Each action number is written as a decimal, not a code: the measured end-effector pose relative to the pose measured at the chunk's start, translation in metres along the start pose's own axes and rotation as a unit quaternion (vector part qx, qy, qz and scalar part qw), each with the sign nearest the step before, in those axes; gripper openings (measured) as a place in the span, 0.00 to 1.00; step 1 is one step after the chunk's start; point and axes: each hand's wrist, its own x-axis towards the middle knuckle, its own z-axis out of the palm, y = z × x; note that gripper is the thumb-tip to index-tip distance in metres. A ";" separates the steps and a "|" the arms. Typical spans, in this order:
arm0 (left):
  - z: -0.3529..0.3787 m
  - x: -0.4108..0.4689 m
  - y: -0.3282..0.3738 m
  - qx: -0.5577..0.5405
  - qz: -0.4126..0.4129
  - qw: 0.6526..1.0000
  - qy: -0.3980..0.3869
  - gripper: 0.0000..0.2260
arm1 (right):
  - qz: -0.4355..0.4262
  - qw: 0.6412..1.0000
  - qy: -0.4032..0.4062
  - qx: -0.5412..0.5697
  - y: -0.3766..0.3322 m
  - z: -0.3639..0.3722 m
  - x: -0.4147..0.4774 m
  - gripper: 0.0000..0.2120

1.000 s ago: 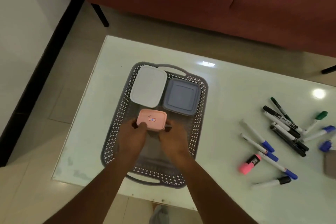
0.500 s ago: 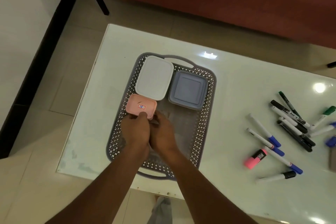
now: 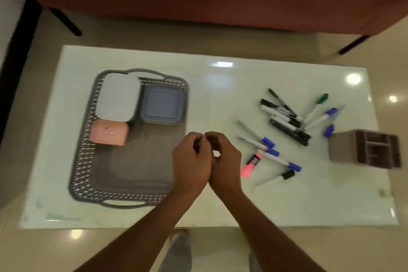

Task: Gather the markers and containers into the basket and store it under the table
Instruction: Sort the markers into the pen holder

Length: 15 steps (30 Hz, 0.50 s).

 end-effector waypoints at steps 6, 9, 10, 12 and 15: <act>0.138 -0.049 0.044 0.103 0.159 0.966 -0.175 0.05 | 0.034 0.981 0.192 0.001 0.068 -0.186 0.032 0.10; 0.217 -0.076 0.068 0.101 0.156 0.962 -0.199 0.04 | 0.015 0.957 0.287 -0.045 0.100 -0.289 0.045 0.08; 0.244 -0.085 0.079 0.094 0.144 0.965 -0.200 0.04 | 0.013 0.948 0.310 -0.074 0.110 -0.323 0.049 0.07; 0.291 -0.096 0.098 0.088 0.099 0.972 -0.192 0.06 | 0.021 0.935 0.330 -0.124 0.129 -0.383 0.056 0.08; 0.350 -0.104 0.119 0.121 -0.001 0.973 -0.196 0.17 | 0.084 0.935 0.290 -0.183 0.162 -0.452 0.071 0.15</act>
